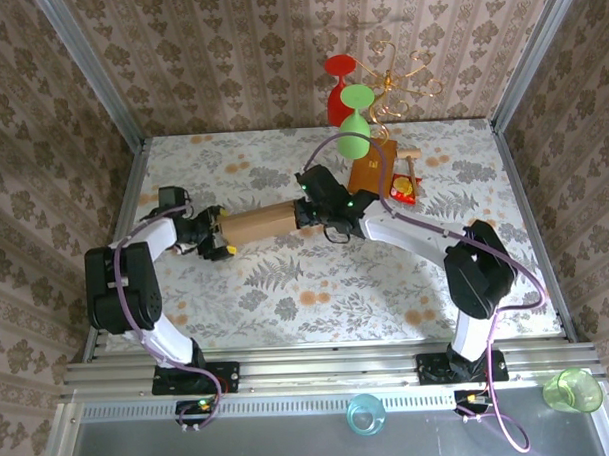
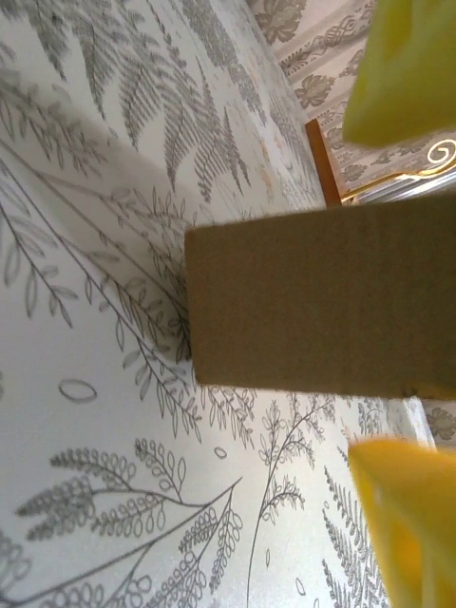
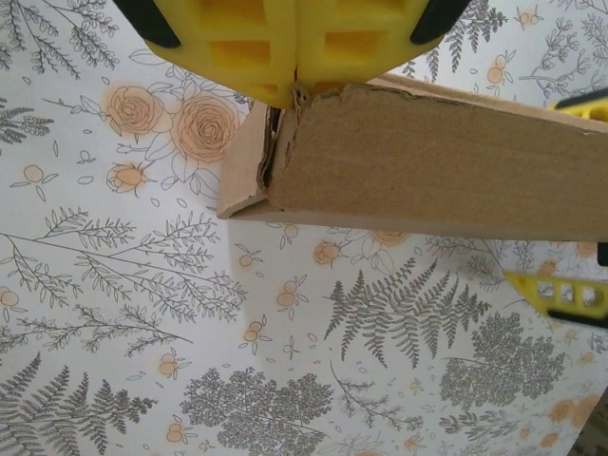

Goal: Fold the paper box

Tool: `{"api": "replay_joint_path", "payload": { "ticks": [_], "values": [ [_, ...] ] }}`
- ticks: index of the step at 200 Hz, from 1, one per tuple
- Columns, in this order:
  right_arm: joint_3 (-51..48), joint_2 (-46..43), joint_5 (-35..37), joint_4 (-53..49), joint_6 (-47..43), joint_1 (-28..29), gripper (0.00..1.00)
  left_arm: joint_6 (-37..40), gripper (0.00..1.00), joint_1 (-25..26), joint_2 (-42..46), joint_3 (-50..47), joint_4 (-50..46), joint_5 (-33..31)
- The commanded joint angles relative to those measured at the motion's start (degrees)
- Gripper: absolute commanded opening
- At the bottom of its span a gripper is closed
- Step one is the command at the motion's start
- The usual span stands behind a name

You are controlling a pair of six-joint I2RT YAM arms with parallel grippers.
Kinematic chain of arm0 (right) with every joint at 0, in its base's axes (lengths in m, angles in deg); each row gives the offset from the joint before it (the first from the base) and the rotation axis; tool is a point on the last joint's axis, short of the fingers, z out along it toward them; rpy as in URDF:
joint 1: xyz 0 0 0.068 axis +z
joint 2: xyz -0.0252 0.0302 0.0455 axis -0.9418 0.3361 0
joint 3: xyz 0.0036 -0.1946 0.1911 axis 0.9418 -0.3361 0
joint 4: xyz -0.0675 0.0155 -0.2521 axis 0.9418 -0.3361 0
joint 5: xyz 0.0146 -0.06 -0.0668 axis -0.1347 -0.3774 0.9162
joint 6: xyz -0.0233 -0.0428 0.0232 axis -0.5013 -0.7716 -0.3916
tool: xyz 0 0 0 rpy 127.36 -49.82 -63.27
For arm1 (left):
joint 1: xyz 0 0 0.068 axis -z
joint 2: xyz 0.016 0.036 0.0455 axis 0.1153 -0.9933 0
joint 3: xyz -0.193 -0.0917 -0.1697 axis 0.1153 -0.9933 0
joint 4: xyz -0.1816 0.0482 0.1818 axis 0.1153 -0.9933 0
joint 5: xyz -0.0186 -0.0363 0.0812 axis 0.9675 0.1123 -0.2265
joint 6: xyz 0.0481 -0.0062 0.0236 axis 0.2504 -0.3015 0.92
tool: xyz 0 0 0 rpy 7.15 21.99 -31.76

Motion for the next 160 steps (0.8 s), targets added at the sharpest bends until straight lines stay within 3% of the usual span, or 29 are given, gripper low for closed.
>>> {"api": "replay_joint_path", "payload": {
  "ticks": [1, 56, 95, 126, 142, 160],
  "values": [
    [3.0, 2.6, -1.8, -5.4, -1.3, -1.1, 0.0, 3.4, 1.0, -1.7, -1.7, 1.9, -6.1, 3.2],
    [6.5, 5.5, -2.7, -6.7, -1.7, -2.2, 0.0, 6.5, 1.0, -6.2, 2.9, 0.3, -3.6, 0.5],
    [8.9, 6.2, -2.5, -8.2, -2.2, -2.3, 0.0, 15.3, 0.93, -8.9, 13.9, -3.9, -2.3, -10.9],
    [10.2, 6.5, -2.4, -9.6, -2.9, -2.7, 0.0, 31.6, 0.8, -8.3, 29.1, -9.3, 4.6, -21.1],
    [10.9, 6.8, -2.8, -10.7, -3.4, -3.1, 0.0, 42.8, 0.7, -7.2, 35.4, -10.2, 5.8, -21.9],
    [11.7, 7.0, -3.6, -11.6, -4.0, -3.5, 0.0, 56.6, 0.66, -4.5, 38.9, -7.4, 0.3, -22.8]
  ]
}}
